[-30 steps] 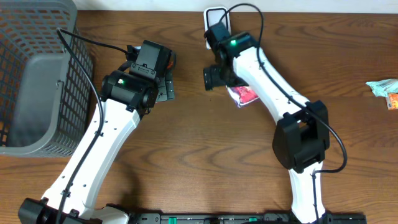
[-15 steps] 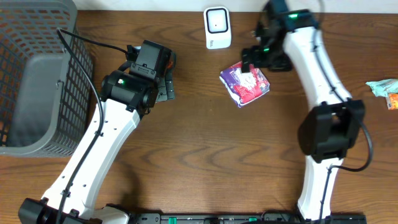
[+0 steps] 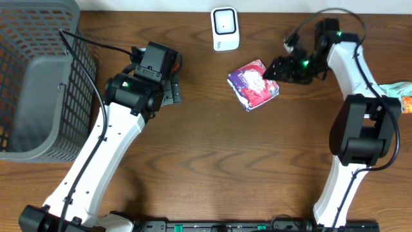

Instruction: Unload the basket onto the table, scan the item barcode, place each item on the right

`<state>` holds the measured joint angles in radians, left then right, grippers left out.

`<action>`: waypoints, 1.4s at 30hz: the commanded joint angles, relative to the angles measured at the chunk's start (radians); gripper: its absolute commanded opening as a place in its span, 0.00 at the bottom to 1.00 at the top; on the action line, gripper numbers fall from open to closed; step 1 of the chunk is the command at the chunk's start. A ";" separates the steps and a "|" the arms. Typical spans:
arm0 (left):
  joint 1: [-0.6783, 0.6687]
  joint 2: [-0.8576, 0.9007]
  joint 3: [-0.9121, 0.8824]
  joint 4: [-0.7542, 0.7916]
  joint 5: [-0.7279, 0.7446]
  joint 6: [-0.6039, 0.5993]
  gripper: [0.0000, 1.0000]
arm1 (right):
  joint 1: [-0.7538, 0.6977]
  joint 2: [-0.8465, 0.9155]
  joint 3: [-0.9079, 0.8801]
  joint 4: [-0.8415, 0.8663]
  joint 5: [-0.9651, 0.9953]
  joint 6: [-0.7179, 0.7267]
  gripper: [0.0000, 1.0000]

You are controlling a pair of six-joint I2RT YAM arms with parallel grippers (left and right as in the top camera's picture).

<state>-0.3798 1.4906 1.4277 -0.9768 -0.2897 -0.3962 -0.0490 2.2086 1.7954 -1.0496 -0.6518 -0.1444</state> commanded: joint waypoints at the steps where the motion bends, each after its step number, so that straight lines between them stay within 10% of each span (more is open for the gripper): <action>1: 0.003 0.000 0.012 -0.003 -0.003 -0.002 0.98 | 0.014 0.002 -0.106 0.069 -0.090 -0.028 0.90; 10: 0.003 0.000 0.012 -0.003 -0.003 -0.002 0.98 | 0.048 0.002 -0.271 0.239 -0.178 0.020 0.56; 17: 0.003 0.000 0.012 -0.003 -0.002 -0.002 0.98 | 0.083 0.002 -0.277 0.315 -0.178 0.092 0.70; 24: 0.003 0.000 0.012 -0.003 -0.002 -0.002 0.98 | 0.092 0.002 -0.278 0.422 -0.179 0.261 0.53; 29: 0.003 0.000 0.012 -0.003 -0.002 -0.002 0.98 | 0.146 0.002 -0.280 0.422 -0.178 0.264 0.01; 42: 0.003 0.000 0.012 -0.003 -0.003 -0.002 0.98 | 0.219 -0.087 -0.252 0.644 -0.378 0.502 0.01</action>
<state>-0.3798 1.4902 1.4277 -0.9768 -0.2897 -0.3958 0.1802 2.2070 1.5238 -0.4778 -0.9360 0.2264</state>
